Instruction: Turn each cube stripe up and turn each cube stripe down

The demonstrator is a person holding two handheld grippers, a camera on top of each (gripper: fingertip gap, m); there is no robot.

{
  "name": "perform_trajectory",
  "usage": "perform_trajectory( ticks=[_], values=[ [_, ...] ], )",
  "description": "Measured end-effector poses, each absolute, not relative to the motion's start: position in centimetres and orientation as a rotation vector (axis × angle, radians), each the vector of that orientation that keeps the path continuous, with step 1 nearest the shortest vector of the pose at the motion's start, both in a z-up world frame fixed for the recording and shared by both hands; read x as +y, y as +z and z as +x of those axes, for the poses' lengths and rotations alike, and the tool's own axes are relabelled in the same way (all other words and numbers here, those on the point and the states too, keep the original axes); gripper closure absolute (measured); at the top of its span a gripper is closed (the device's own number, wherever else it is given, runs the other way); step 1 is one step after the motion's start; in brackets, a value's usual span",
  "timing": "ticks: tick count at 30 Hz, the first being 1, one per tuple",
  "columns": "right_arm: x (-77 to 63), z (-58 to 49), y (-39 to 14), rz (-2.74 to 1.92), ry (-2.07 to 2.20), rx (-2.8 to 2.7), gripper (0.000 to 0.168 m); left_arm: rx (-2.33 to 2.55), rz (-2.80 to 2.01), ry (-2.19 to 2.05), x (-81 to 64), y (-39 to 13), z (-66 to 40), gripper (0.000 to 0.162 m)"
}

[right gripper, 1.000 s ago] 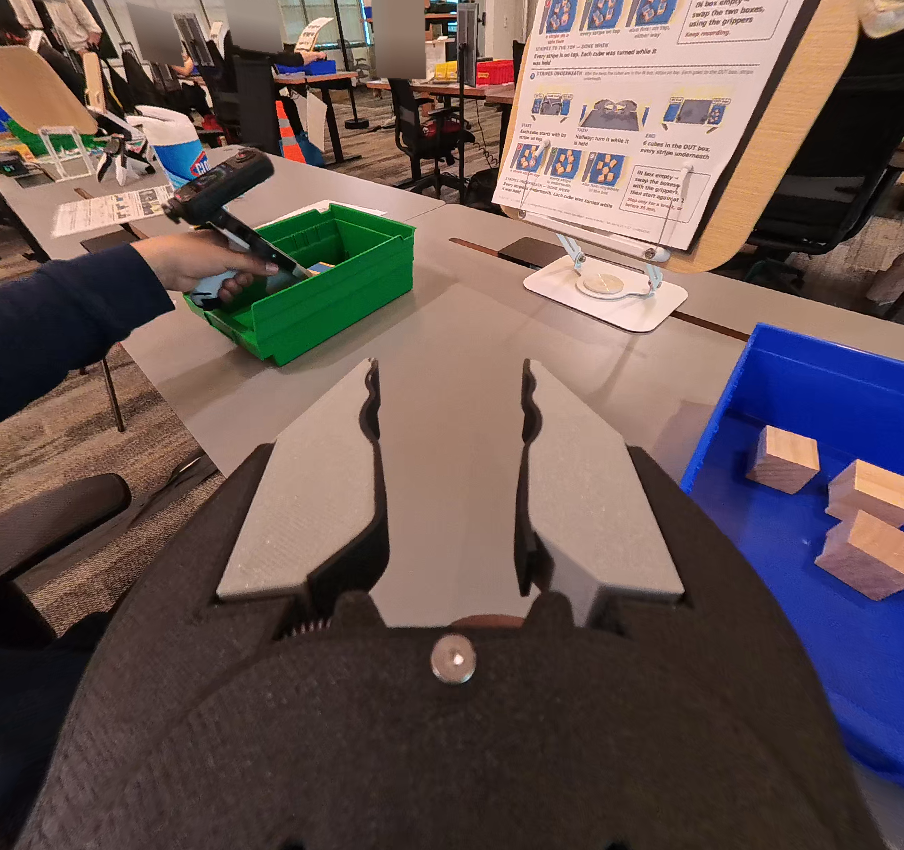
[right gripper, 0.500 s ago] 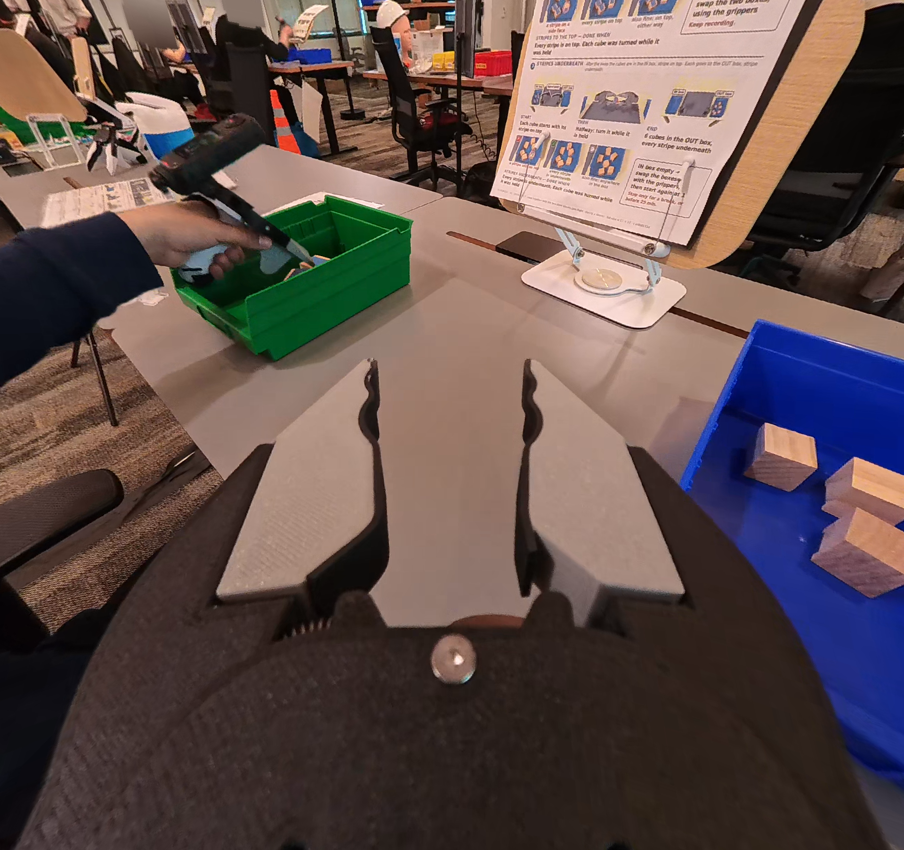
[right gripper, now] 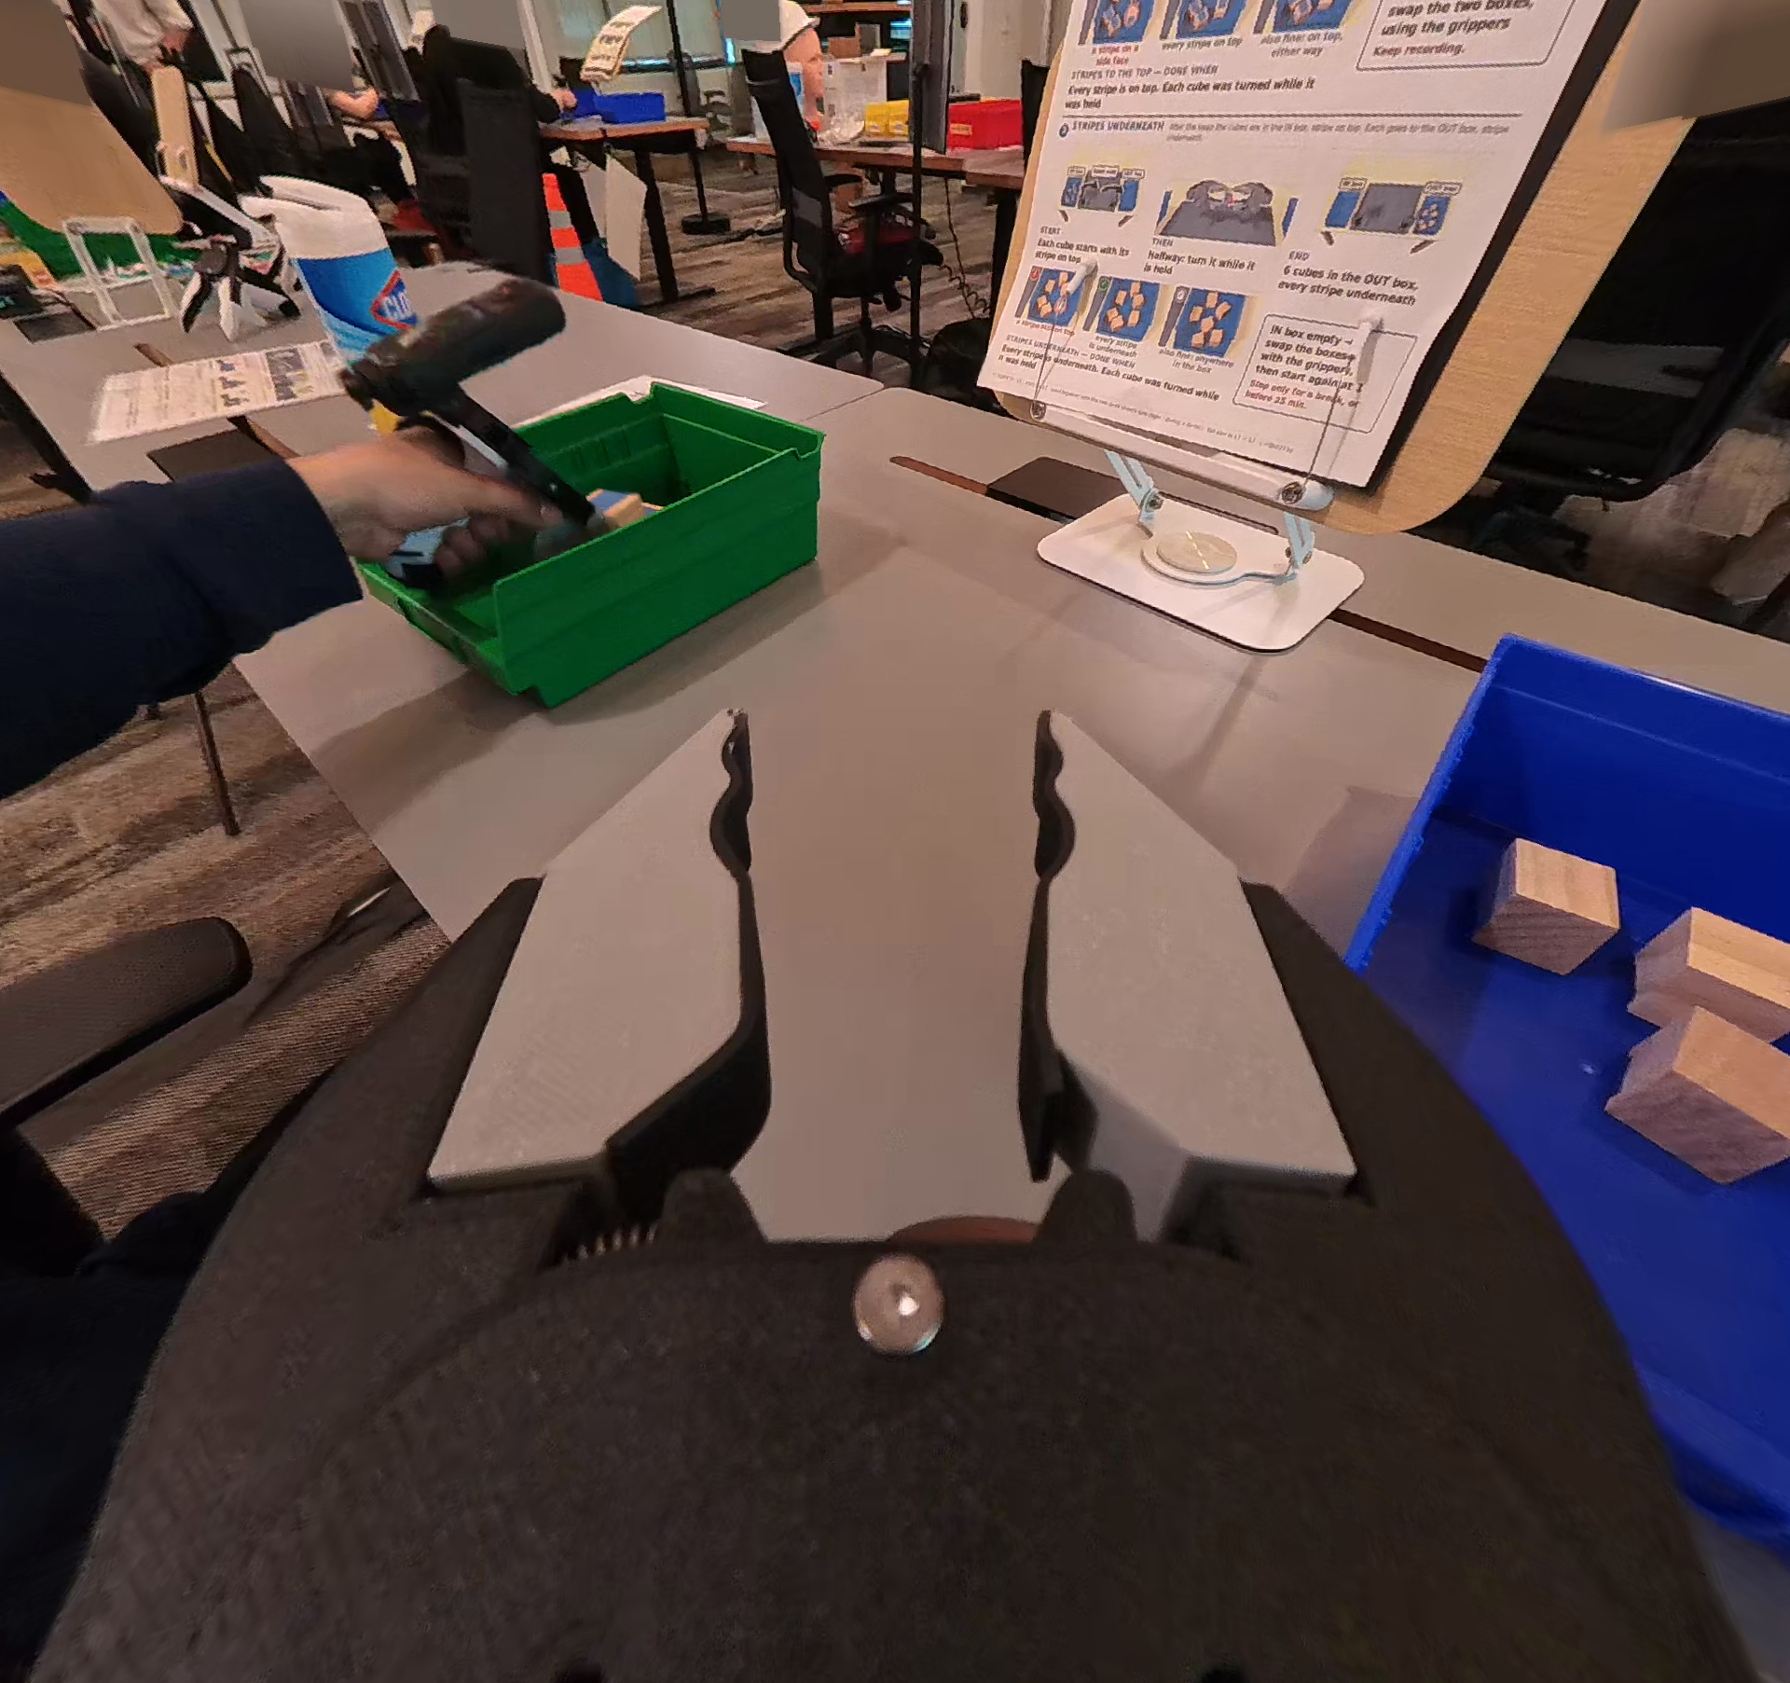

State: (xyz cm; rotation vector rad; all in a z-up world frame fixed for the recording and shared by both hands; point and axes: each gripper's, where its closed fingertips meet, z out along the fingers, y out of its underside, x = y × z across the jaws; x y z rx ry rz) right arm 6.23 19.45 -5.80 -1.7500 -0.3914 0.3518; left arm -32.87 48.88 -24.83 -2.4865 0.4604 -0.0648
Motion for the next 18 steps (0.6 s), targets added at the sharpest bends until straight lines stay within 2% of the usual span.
perform_trajectory(
  ticks=[1, 7, 13, 18],
  values=[
    [19.5, 6.1, -5.9, -1.751, 0.364, -0.394, 0.112, 0.480, -2.424, -0.074, 49.0, -23.5, -32.6, 0.111],
    [19.9, 3.4, -7.1, -1.762, 0.553, -0.455, 0.112, 0.655, -1.905, -0.269, 44.9, -13.4, -27.6, 0.110],
    [18.7, -3.2, -8.3, -1.748, 1.017, -0.554, 0.112, 0.946, -1.224, -0.618, 30.1, -4.4, -18.5, 0.111],
    [16.6, -8.4, -8.9, -1.700, 1.411, -0.628, 0.110, 1.194, -0.739, -0.679, 17.6, -4.2, -13.7, 0.111]
  ],
)
